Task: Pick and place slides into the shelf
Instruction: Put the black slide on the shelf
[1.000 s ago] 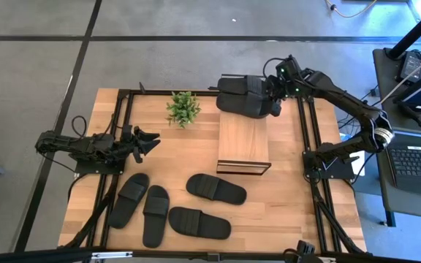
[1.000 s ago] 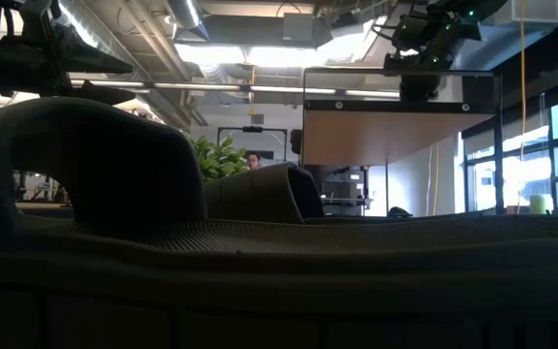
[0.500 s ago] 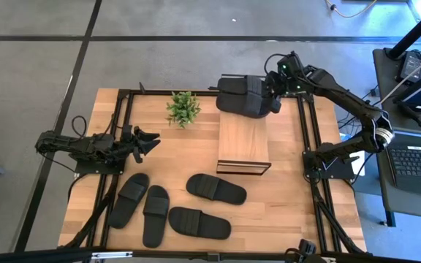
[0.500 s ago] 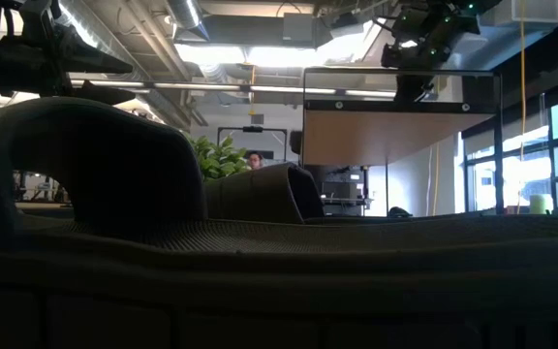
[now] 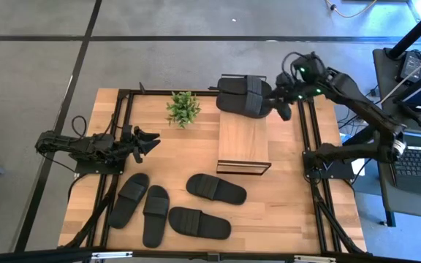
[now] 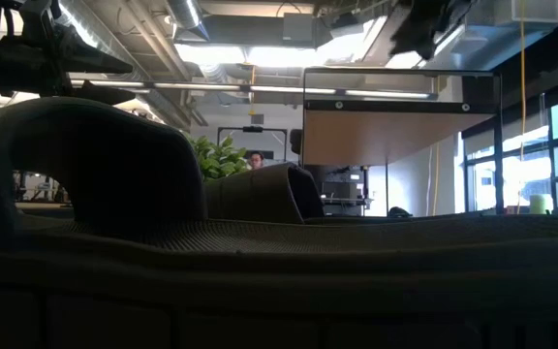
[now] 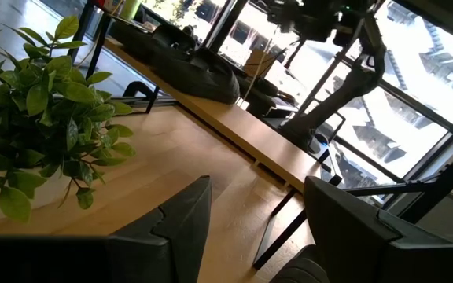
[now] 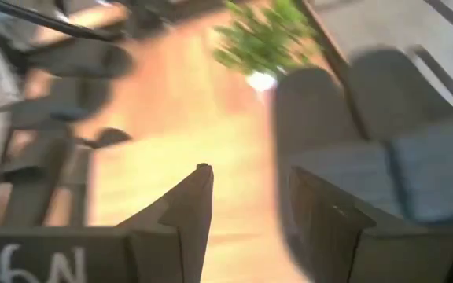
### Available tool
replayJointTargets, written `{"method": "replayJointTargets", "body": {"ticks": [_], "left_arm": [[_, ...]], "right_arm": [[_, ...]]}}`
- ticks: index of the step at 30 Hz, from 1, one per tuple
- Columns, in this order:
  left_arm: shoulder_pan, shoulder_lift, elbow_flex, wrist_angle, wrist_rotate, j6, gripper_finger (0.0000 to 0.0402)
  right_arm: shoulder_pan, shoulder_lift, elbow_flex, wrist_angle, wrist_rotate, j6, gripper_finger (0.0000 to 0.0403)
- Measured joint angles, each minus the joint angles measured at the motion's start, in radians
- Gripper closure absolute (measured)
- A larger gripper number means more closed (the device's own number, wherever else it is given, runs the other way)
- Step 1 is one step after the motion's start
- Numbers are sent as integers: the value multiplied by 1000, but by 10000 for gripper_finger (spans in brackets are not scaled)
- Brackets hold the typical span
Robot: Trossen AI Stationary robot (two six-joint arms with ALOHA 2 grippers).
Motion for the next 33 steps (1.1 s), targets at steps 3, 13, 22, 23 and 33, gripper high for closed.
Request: {"method": "replayJointTargets", "body": {"ticks": [3,13,22,23,33], "left_arm": [[0,0,0,0,0,0,207],[0,0,0,0,0,0,207],[0,0,0,1,0,-1,207],[0,0,0,1,0,-1,207],[0,0,0,1,-11,23,207]], "right_arm": [[80,-58,3,1,-1,41,236],[396,-129,3,85,102,259,236],[655,-27,3,121,213,309,236],[685,-13,3,128,232,327,236],[995,83,2,213,457,537,236]]}}
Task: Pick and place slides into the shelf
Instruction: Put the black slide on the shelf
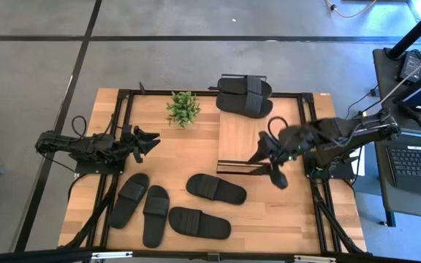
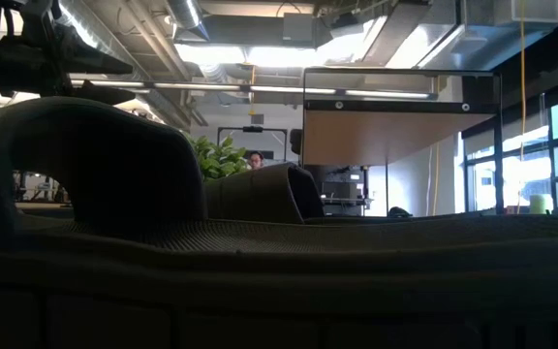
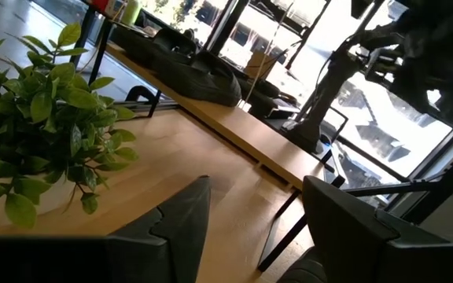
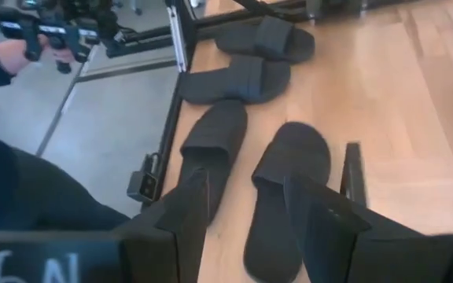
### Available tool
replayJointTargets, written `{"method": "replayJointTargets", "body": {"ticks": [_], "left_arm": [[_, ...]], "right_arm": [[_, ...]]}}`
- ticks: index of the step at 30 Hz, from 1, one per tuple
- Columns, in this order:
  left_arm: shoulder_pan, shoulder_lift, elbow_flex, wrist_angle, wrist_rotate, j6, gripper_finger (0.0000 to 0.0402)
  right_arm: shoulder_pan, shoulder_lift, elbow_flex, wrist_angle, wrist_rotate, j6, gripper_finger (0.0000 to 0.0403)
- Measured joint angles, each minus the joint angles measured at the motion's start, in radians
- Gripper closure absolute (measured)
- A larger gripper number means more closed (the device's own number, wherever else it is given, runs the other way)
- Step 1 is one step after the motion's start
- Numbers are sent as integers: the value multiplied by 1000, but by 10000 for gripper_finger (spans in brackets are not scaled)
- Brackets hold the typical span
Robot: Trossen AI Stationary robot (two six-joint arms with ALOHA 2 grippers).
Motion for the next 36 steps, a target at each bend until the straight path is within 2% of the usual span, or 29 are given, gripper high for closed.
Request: {"method": "replayJointTargets", "body": {"ticks": [5,9,14,19,23,27,31,36], "left_arm": [[0,0,0,0,0,10,207],[0,0,0,0,3,2,207],[0,1,0,64,67,-36,207],[-18,50,39,212,108,74,207],[-58,184,195,200,105,189,207],[-118,417,405,156,105,309,207],[-186,666,651,-99,104,292,207],[-265,936,944,-563,83,23,207]], "right_arm": [[137,26,-46,30,162,137,236],[216,37,-172,97,176,280,236],[310,24,-380,307,174,462,236],[369,-19,-538,563,178,572,236],[404,-34,-586,624,177,635,236],[414,-34,-586,619,177,649,236],[414,-35,-586,616,178,626,236],[416,-35,-586,602,178,595,236]]}}
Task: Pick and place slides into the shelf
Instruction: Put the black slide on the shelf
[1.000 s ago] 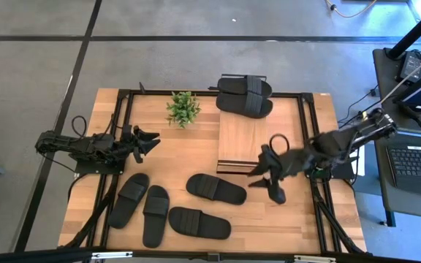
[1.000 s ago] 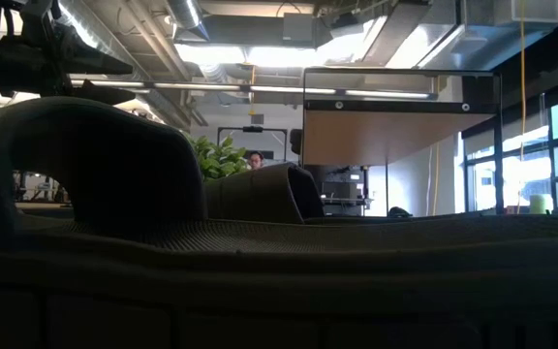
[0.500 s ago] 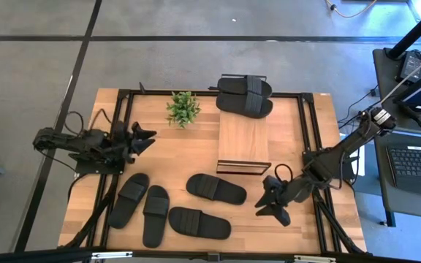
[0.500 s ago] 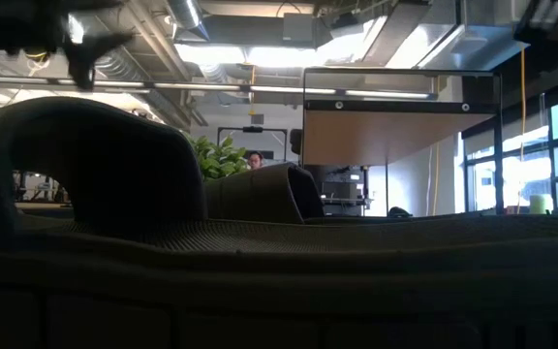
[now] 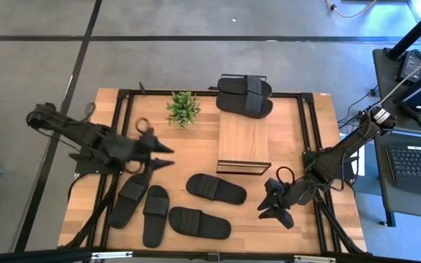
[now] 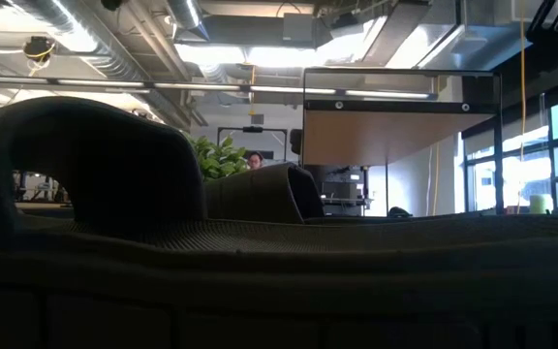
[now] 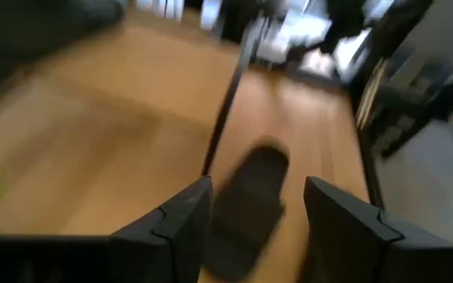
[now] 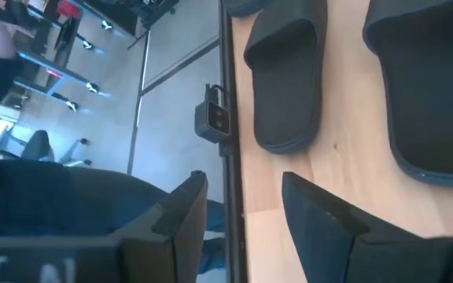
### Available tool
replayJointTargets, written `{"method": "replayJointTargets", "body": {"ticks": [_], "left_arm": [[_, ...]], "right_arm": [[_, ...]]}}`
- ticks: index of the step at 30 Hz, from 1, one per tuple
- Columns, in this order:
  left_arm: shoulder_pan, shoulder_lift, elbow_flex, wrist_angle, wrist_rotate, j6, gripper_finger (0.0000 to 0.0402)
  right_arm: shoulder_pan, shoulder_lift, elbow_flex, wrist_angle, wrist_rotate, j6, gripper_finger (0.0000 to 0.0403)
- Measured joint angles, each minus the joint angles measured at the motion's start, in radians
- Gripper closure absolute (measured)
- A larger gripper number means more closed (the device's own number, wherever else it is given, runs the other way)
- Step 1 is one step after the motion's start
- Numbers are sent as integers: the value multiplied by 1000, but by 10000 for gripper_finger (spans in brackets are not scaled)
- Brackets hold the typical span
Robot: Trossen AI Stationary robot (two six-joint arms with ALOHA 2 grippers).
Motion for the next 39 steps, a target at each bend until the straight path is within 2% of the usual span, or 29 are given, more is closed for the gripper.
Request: {"method": "replayJointTargets", "body": {"ticks": [4,11,19,23,26,28,33,39], "left_arm": [[-81,172,177,-273,4,-227,207],[-226,391,378,-576,108,-592,207],[-374,551,434,-683,306,-1012,207],[-429,635,434,-786,413,-1153,207],[-460,689,433,-840,474,-1169,207],[-479,721,433,-888,476,-1150,207],[-503,800,433,-995,417,-1026,207],[-531,881,432,-998,348,-938,207]], "right_arm": [[1,0,0,-2,-3,-62,236],[1,0,0,-6,-3,-164,236],[1,0,0,-6,-2,-268,236],[0,0,0,-6,-1,-316,236],[-4,0,0,-6,-1,-338,236],[-11,0,0,-6,-1,-339,236],[-31,0,0,-6,-1,-339,236],[-38,0,0,-6,-1,-339,236]]}}
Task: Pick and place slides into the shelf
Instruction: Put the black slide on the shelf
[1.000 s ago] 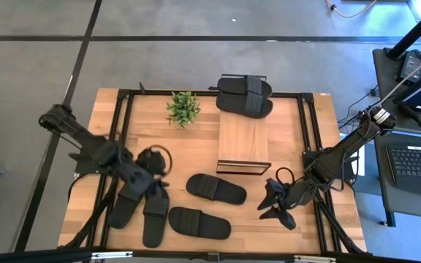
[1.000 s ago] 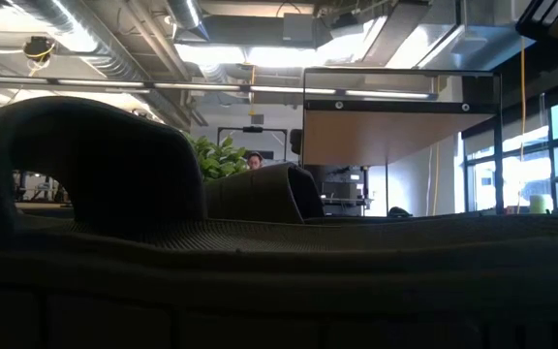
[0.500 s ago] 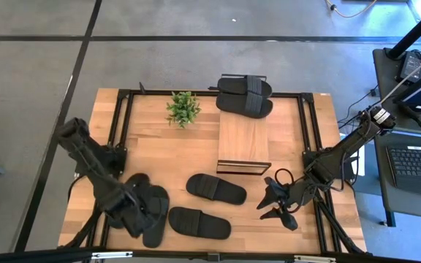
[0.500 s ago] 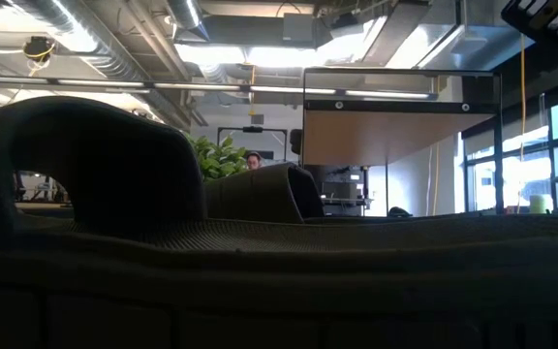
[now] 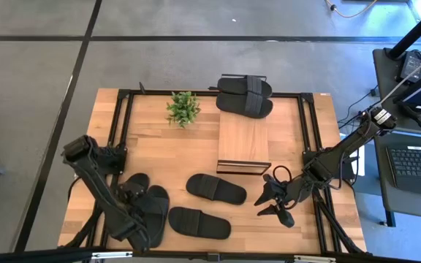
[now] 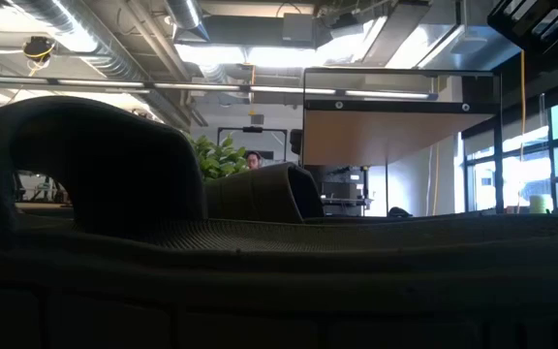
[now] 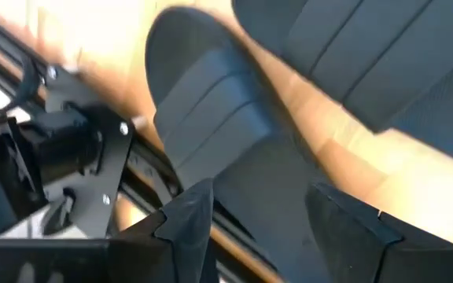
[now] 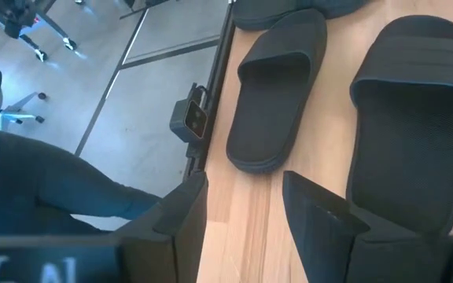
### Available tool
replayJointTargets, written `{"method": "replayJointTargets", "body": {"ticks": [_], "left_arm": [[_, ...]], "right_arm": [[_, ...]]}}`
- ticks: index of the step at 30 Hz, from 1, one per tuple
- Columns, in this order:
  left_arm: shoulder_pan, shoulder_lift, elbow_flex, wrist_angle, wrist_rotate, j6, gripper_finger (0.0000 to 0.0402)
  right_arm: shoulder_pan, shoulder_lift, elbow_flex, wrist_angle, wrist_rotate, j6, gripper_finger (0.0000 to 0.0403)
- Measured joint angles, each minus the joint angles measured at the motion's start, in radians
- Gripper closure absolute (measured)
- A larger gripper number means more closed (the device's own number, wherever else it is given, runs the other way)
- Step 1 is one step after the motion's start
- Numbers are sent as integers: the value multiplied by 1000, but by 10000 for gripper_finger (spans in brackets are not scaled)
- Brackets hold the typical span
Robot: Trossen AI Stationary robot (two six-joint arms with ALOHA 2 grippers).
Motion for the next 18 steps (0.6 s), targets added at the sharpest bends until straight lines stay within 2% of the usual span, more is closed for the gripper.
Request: {"method": "replayJointTargets", "body": {"ticks": [4,13,18], "left_arm": [[-30,19,0,15,-46,-25,207],[-148,16,-18,40,-151,-229,207],[-187,16,-64,44,-159,-240,207]], "right_arm": [[0,0,0,0,0,0,236],[0,0,0,0,0,-27,236],[0,0,0,0,17,-54,236]]}}
